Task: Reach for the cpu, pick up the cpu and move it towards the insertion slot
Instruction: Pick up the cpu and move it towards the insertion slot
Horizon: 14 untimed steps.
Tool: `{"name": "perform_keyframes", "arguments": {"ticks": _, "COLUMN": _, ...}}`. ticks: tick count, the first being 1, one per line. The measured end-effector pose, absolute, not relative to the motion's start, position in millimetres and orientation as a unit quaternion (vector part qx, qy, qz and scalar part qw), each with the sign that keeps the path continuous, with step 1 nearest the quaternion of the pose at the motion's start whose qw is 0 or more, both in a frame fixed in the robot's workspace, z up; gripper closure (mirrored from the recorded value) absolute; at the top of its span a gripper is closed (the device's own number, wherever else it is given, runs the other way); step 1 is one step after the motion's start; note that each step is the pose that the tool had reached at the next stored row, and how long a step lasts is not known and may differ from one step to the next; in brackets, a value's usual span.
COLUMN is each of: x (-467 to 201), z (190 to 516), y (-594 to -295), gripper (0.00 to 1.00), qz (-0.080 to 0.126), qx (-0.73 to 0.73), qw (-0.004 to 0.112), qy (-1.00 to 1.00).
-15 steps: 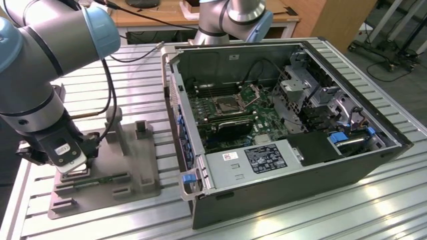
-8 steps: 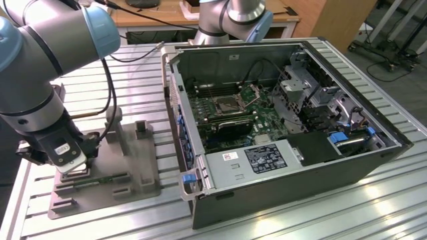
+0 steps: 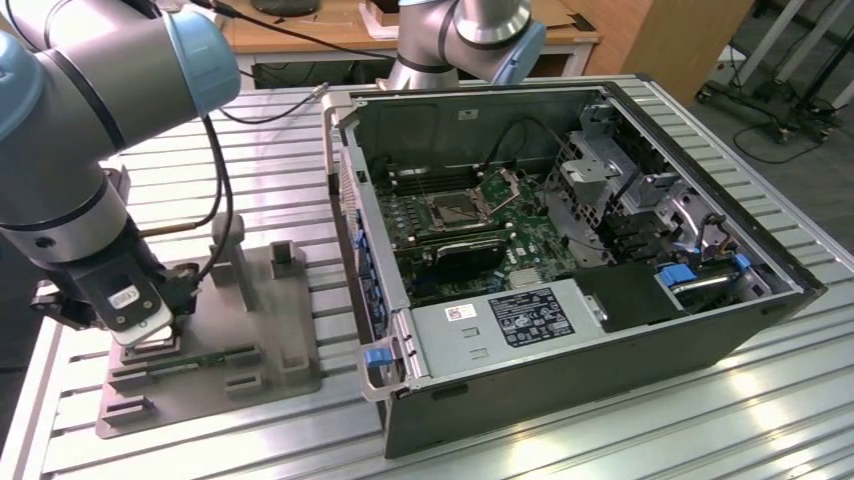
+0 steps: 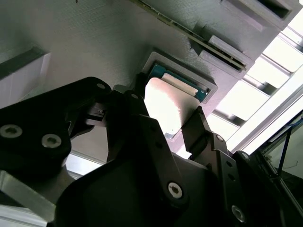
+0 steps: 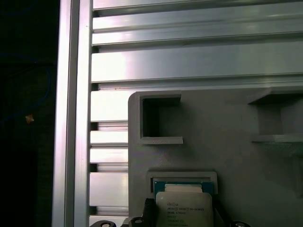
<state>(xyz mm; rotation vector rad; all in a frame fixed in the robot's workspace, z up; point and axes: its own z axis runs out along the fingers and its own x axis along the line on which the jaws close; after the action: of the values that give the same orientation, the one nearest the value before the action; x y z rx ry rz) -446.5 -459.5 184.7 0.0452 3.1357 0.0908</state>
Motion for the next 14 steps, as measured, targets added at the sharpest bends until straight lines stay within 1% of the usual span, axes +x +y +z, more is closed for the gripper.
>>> {"name": "perform_keyframes", "arguments": {"ticks": 14, "x": -446.5, "z": 187.1, "y": -459.5, "gripper": 0.45, "qz": 0.029, "qx": 0.014, "qw": 0.002, "qy": 0.999}}
